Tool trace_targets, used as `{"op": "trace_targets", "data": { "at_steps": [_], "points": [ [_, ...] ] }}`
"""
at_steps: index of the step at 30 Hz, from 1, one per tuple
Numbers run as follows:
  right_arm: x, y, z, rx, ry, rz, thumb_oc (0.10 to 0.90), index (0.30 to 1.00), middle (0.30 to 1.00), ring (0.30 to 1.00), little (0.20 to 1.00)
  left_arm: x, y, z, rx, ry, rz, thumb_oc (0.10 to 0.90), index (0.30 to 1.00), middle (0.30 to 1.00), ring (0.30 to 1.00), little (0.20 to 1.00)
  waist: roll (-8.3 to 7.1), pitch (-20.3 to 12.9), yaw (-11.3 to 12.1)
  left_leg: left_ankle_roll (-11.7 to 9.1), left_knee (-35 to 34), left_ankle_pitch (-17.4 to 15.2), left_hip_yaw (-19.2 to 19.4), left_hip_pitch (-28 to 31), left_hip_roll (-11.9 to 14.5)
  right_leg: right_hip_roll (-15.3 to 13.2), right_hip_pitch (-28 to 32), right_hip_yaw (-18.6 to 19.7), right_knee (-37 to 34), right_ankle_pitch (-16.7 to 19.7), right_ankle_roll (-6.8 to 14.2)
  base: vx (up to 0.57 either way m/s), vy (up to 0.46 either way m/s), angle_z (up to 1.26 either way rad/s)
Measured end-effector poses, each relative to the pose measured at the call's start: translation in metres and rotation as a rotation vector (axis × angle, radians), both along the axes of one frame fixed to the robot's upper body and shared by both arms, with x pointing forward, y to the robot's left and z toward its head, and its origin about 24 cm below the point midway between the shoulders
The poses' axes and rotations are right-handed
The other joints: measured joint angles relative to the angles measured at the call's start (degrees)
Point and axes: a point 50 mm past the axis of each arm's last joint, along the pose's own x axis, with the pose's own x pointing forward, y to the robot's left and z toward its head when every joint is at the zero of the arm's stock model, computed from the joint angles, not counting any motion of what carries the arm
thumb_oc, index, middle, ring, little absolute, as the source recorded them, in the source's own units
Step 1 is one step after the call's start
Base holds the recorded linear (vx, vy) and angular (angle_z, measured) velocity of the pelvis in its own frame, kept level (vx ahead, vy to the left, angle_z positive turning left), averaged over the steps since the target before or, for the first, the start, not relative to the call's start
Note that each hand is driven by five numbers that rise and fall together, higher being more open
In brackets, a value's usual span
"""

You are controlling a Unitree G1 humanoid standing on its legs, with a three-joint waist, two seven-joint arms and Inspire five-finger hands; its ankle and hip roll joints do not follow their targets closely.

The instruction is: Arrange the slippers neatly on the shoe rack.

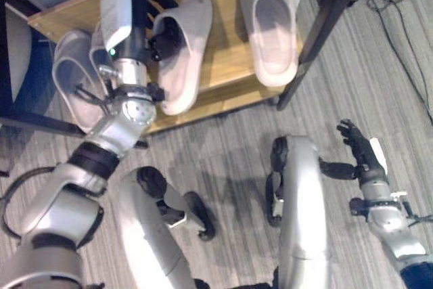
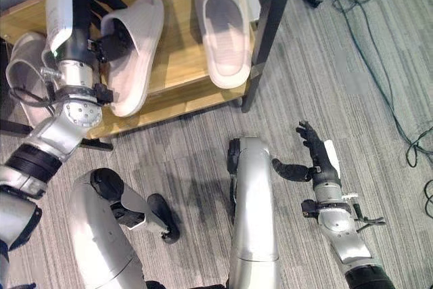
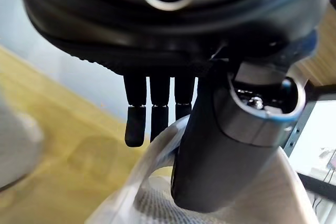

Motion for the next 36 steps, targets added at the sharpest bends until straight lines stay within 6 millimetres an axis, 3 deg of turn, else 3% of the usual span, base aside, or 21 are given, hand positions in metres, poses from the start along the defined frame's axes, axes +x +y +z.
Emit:
{"op": "trace_targets", "data": {
  "at_steps": [2,3,4,10,22,27,36],
  "points": [
    [-0.002,-0.003,0.000,-0.017,0.012,0.005,0.800,0.900,0.900,0.900,0.900,0.001,-0.005,0.008,0.021,-0.015,-0.008,0.400,0.300,0.300,0.300,0.300,-0.32,-0.1,-0.7,-0.4,0.4,-0.2,-0.1,0.4,0.2,0.1,0.1,0.0,0.2,0.0,0.0,0.00,0.004,-0.08],
    [-0.005,-0.004,-0.002,-0.021,0.026,0.006,0.800,0.900,0.900,0.900,0.900,0.002,-0.007,0.011,0.033,-0.017,-0.010,0.500,0.451,0.451,0.451,0.451,-0.80,-0.1,-1.1,-0.7,0.8,-0.5,0.0,0.7,0.3,0.3,0.2,0.1,0.6,-0.1,0.0,0.00,0.007,-0.09],
    [-0.005,-0.004,-0.001,-0.024,0.022,0.010,0.800,0.900,0.900,0.900,0.900,0.003,-0.009,0.013,0.042,-0.020,-0.013,0.800,0.900,0.900,0.900,0.900,-0.93,0.0,-1.2,-0.7,1.1,-0.8,-0.1,0.9,0.5,0.6,0.2,0.2,0.9,-0.2,0.1,-0.01,0.000,-0.12],
    [-0.003,0.000,0.005,-0.047,0.025,0.065,0.800,0.900,0.900,0.900,0.900,0.015,-0.007,0.018,0.111,0.053,0.046,0.800,0.900,0.900,0.900,0.900,-0.97,0.0,-3.6,-1.0,2.7,-2.3,-0.4,1.7,1.4,1.2,0.4,0.5,2.3,-0.9,0.3,0.00,0.014,-0.06],
    [-0.006,0.001,0.001,-0.049,0.055,0.088,0.800,0.900,0.900,0.900,0.900,0.016,-0.008,0.017,0.134,0.082,0.039,0.800,0.900,0.900,0.900,0.900,-0.97,0.0,-3.3,-2.1,3.1,-3.1,-1.0,2.9,1.8,1.9,1.1,0.1,2.7,-1.3,-0.2,0.00,-0.001,-0.03],
    [-0.010,0.000,-0.004,-0.055,0.074,0.087,0.800,0.900,0.900,0.900,0.900,0.012,-0.020,0.016,0.137,0.064,-0.024,0.800,0.900,0.900,0.900,0.900,-0.96,0.0,-2.2,-2.1,3.4,-3.1,-1.1,2.9,1.5,1.5,1.2,0.2,3.3,-1.8,-0.4,0.00,-0.008,0.03],
    [-0.009,0.002,-0.004,-0.094,0.076,0.100,0.800,0.900,0.900,0.900,0.900,0.001,-0.025,-0.011,0.225,0.139,-0.109,0.800,0.900,0.900,0.900,0.900,-0.94,0.0,-1.8,-2.4,4.4,-3.3,-1.1,2.9,0.2,0.4,1.7,0.9,4.9,-3.4,0.0,0.00,-0.010,0.08]
  ]
}}
